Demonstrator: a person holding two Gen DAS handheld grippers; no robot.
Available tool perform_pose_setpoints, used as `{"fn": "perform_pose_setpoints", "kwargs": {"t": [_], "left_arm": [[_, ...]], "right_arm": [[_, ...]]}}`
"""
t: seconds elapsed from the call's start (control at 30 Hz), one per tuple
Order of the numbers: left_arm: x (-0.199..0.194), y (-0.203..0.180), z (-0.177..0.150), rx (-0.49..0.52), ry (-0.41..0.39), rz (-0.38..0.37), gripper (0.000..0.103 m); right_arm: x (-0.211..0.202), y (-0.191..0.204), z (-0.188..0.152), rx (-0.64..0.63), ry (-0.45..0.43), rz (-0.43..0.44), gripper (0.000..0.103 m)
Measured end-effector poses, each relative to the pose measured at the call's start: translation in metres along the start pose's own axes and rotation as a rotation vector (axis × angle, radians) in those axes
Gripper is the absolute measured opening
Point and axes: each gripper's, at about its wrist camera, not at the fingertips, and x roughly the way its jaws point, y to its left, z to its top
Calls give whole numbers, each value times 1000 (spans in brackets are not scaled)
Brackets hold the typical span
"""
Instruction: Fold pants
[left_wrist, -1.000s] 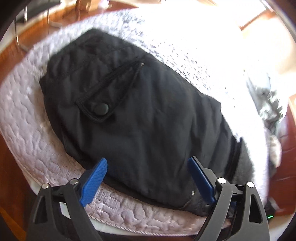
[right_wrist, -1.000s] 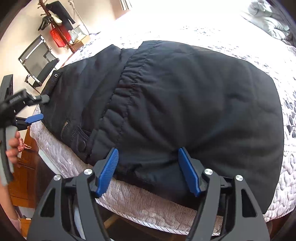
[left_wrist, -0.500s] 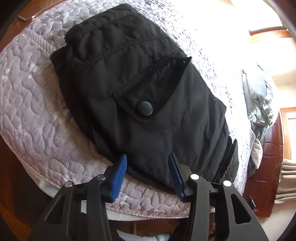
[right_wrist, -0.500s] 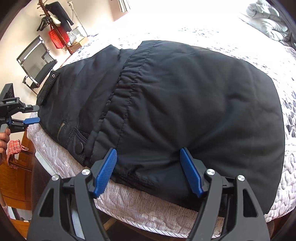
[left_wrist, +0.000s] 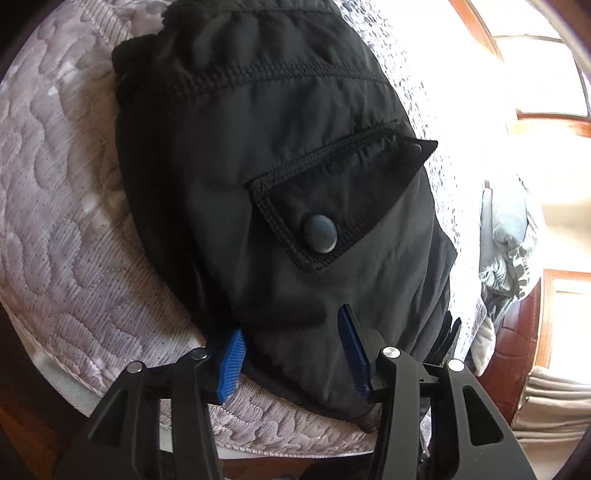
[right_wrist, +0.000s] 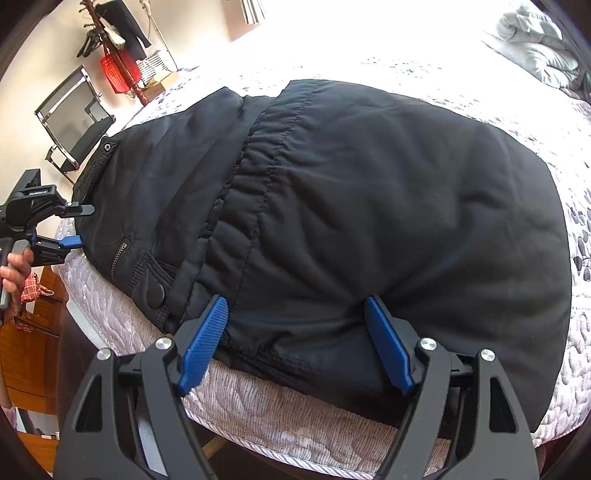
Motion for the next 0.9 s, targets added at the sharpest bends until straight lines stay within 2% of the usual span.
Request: {"fn": "perform_pose_setpoints", "kwargs": {"t": [0.07,0.17,0.27,0.37,0.43,0.5,0.6,0.63,0.67,0.7,0.73,0.77,0.83,0.9], "left_arm": [[-2,5,-1,-17,-27,-5,7],[-7,13,-7,-80,-56,-48,5],[-17,9,-21,-72,-109,5,4],[-26,6,-33,-61,-143,15,4],[-20,4,-31,-24,-137,43,5],[-7,7,-24,-45,-110,45,8],[-6,5,-23,-58,-104,40,14],[-9,2,-24,-38,-105,52,24],[-13,-5,-26,-11,-109,60,47],[-19,-10,-29,11,-122,55,59],[-26,-15,-32,33,-146,59,77],[-37,-17,-34,53,-188,98,83],[-58,-20,-35,113,-273,158,84],[-64,-17,-28,140,-271,189,84]], "right_arm": [[0,0,0,-1,1,0,77],[0,-1,0,-1,2,4,77],[0,-1,1,-5,6,3,77],[0,-2,1,-10,6,5,77],[1,-1,2,-10,8,6,77],[2,0,4,-12,9,3,78],[0,-1,4,-8,7,9,78],[0,-1,3,-7,6,11,78],[1,-2,3,-8,7,12,78],[1,-2,4,-10,8,11,78],[2,-2,4,-12,10,10,78],[2,-1,4,-15,11,7,78],[2,-1,4,-16,12,6,78],[2,-1,4,-15,9,7,78]]}}
